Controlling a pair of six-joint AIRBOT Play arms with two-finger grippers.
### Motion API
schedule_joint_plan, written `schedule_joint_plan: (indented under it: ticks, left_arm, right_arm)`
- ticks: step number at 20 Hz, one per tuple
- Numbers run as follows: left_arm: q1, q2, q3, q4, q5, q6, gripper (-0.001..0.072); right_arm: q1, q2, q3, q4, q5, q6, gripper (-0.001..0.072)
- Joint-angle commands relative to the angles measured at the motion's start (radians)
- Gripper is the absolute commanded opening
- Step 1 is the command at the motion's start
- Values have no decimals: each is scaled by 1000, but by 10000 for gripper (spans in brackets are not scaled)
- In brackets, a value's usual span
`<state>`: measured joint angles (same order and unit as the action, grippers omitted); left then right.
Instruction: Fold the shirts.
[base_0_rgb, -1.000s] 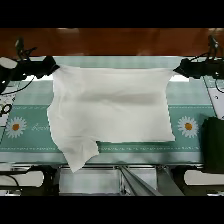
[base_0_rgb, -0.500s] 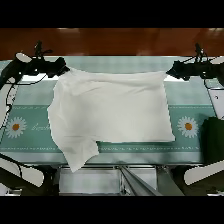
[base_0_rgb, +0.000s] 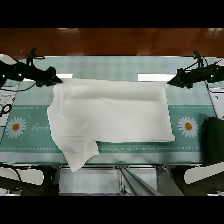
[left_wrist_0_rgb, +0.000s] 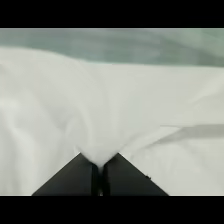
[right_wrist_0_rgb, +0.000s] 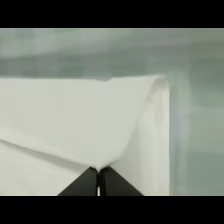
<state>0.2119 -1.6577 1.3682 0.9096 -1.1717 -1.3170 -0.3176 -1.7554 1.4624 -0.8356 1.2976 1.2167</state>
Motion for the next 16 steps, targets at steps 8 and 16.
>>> schedule_joint_plan:
  ticks: [8, 16]
  left_arm:
    - [43, 18, -223, 18, -52, 49, 25]
    - [68, 18, -223, 18, -48, 50, 25]
  right_arm:
    - [19, 2, -71, -119, 76, 24, 25]
    - [13, -1, -71, -164, 13, 97, 25]
